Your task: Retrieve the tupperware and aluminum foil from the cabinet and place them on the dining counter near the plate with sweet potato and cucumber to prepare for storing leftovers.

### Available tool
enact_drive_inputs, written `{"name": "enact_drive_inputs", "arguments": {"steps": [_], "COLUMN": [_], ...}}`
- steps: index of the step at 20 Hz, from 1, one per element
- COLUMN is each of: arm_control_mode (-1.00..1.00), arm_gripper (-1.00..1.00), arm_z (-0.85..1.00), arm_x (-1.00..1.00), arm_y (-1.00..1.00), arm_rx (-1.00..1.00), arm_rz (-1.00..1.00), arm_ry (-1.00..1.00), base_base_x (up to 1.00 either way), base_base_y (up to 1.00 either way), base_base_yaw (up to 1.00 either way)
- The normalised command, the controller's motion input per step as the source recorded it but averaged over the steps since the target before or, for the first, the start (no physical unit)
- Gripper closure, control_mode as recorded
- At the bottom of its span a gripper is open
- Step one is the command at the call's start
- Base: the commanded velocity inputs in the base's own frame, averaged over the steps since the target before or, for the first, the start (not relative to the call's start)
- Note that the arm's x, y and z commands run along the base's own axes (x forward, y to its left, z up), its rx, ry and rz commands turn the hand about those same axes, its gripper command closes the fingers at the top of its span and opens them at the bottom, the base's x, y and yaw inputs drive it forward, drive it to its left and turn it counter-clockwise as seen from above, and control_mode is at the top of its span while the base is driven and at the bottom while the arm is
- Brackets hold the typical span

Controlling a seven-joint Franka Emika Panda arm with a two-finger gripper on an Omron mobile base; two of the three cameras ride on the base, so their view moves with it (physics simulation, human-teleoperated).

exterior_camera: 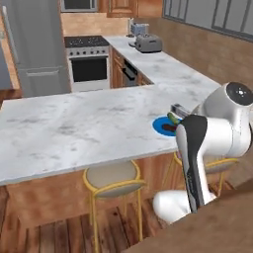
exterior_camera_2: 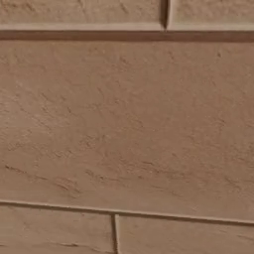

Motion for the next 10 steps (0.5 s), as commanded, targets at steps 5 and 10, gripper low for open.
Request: {"name": "enact_drive_inputs", "arguments": {"steps": [5, 10], "arm_control_mode": [1.00, 1.00], "arm_gripper": [-1.00, -1.00], "arm_z": [0.00, 0.00], "arm_x": [0.00, 0.00], "arm_y": [0.00, 0.00], "arm_rx": [0.00, 0.00], "arm_rz": [0.00, 0.00], "arm_ry": [0.00, 0.00], "base_base_x": [0.23, 0.26], "base_base_y": [1.00, 1.00], "base_base_yaw": [0.30, 0.29]}}
